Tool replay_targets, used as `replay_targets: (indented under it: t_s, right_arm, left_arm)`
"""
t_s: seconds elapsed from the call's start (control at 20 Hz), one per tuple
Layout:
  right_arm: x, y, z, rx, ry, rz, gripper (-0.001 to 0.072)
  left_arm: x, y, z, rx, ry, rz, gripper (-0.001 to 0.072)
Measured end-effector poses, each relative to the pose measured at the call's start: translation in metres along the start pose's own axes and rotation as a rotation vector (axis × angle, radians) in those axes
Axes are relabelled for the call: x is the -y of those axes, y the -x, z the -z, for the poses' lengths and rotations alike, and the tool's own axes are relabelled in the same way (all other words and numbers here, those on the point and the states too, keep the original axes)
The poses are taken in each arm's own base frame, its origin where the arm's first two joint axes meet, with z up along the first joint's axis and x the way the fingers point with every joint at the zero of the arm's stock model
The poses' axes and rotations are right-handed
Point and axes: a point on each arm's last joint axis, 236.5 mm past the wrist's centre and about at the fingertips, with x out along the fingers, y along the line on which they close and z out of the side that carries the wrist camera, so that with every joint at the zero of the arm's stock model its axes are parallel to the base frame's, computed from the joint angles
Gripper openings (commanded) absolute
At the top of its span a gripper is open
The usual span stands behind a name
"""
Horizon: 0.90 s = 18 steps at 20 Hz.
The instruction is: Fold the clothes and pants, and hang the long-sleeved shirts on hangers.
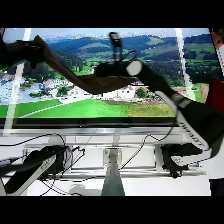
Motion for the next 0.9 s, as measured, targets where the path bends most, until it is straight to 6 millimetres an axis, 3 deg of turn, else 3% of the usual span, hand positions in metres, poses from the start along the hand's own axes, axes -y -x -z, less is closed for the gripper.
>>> replay_targets:
  t_s: [0.1,0.25,0.35,0.45,0.55,0.65,0.8,0.9]
  right_arm:
    - [-0.036,-0.028,0.012,-0.031,-0.013,-0.056,0.0011]
    - [-0.075,-0.053,0.041,-0.106,-0.015,-0.113,0.0011]
    - [-0.089,-0.058,0.059,-0.168,-0.008,-0.134,0.0010]
    - [-0.088,-0.057,0.072,-0.227,0.002,-0.135,0.0010]
    - [-0.070,-0.053,0.072,-0.257,0.019,-0.105,0.0010]
    - [-0.033,-0.044,0.054,-0.244,0.033,-0.038,0.0010]
    - [0.041,-0.016,0.013,-0.195,-0.001,0.072,0.0010]
    - [0.095,0.013,-0.011,-0.167,-0.053,0.145,0.0010]
  left_arm:
    - [0.008,0.008,0.002,-0.003,-0.004,0.017,0.0009]
    - [0.012,0.010,0.005,-0.015,-0.005,0.030,0.0010]
    - [0.012,0.006,0.008,-0.032,0.000,0.037,0.0009]
    - [0.011,-0.005,0.014,-0.060,0.009,0.045,0.0009]
    - [0.011,-0.023,0.018,-0.087,0.035,0.065,0.0009]
    - [0.017,-0.048,0.018,-0.094,0.088,0.115,0.0009]
    - [0.045,-0.097,0.017,-0.091,0.160,0.233,0.0010]
    - [0.076,-0.132,0.018,-0.086,0.211,0.317,0.0009]
